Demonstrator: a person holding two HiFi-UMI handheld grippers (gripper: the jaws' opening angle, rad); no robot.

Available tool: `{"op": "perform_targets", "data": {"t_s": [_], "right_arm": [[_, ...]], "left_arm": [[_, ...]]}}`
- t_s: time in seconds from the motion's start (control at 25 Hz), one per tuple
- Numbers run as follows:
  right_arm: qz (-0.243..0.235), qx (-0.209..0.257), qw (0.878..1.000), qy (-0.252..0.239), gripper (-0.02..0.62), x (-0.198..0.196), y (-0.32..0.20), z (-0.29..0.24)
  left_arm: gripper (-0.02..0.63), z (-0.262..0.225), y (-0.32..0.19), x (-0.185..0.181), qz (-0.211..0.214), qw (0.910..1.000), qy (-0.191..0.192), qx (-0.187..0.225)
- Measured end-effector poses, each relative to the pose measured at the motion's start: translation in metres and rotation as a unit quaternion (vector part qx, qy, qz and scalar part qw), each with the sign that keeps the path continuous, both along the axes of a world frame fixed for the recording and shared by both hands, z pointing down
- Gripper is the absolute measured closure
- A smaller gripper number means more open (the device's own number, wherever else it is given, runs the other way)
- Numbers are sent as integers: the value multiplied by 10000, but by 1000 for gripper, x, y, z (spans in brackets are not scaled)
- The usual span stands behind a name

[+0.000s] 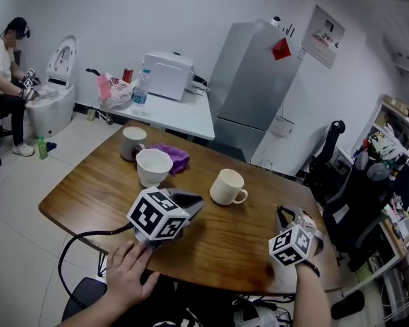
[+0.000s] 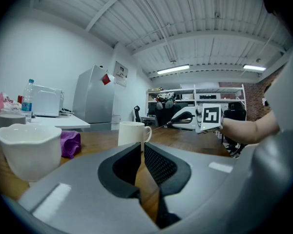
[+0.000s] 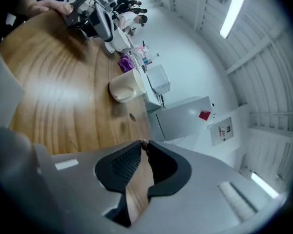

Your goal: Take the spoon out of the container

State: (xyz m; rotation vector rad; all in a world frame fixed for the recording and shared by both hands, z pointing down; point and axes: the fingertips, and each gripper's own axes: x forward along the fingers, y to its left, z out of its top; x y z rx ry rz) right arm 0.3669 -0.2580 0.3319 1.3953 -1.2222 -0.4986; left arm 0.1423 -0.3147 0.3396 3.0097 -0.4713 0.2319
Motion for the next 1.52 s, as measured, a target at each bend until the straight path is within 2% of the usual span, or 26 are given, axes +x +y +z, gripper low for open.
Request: {"op": "perform_targets", "data": {"t_s": [0.28, 0.36, 0.44, 0.56, 0.92, 1.12, 1.52], "right_arm": [[360, -460, 9975, -402, 546, 16, 5, 27], [449, -698, 9939, -729, 546, 19, 7, 36], [509, -981, 9849, -1333, 548, 20, 7, 46], [585, -1295, 9648, -2212, 548, 19, 7, 54], [605, -1798, 9367, -2942, 546, 21, 7, 68], [439, -1740, 9318, -3156, 531, 17, 11, 62], [-137, -994, 9189, -3816, 540, -7, 12, 41]], "left_arm": [[583, 0, 0, -1, 11, 10000, -12, 2], [583, 0, 0, -2, 8, 10000, -6, 2], [583, 0, 0, -3, 6, 10000, -2, -2], [583, 0, 0, -4, 8, 10000, -2, -8], [583, 1, 0, -5, 3, 10000, -4, -7], [583, 2, -1, -6, 5, 10000, -6, -11], [583, 3, -1, -7, 4, 10000, -15, -19]]}}
